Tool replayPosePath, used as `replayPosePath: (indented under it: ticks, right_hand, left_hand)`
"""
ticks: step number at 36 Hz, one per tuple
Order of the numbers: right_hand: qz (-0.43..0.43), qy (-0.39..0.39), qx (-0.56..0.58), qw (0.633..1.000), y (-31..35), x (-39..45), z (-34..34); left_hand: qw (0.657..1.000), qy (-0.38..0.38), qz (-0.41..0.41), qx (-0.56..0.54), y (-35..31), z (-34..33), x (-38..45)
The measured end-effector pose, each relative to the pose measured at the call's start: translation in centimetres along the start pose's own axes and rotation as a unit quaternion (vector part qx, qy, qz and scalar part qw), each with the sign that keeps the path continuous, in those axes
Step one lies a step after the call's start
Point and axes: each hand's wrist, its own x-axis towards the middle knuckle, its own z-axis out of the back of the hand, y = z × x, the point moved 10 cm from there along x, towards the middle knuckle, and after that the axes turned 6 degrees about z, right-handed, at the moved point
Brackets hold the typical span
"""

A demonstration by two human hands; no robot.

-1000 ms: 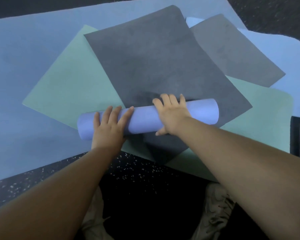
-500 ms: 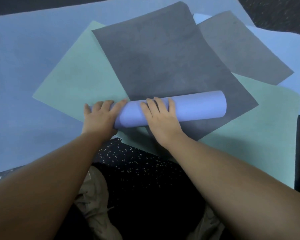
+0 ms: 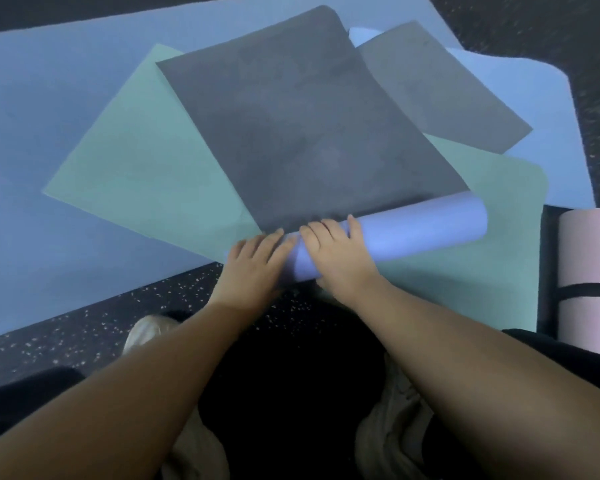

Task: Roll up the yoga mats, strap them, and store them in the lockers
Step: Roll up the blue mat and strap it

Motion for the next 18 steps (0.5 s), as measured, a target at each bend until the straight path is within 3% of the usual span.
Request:
replayPosePath:
  ticks: [4, 10, 18]
  right_hand:
    - [0.042, 0.065, 0.051, 0.996, 0.2, -0.7, -1.2]
    - [0.037, 0.056, 0.096, 0.993, -0.4, -0.4, -0.6]
    - [0.026, 0.043, 0.112, 0.992, -0.7, -0.4, -0.5]
  left_hand:
    - [0.996, -0.028, -0.088, -0.007, -1.8, 0.7, -3.4]
    - [0.986, 0.009, -0.142, 0.087, -2.5, -1.6, -9.6]
    - [0.986, 0.125, -0.051, 0.097, -3.7, -4.4, -10.9]
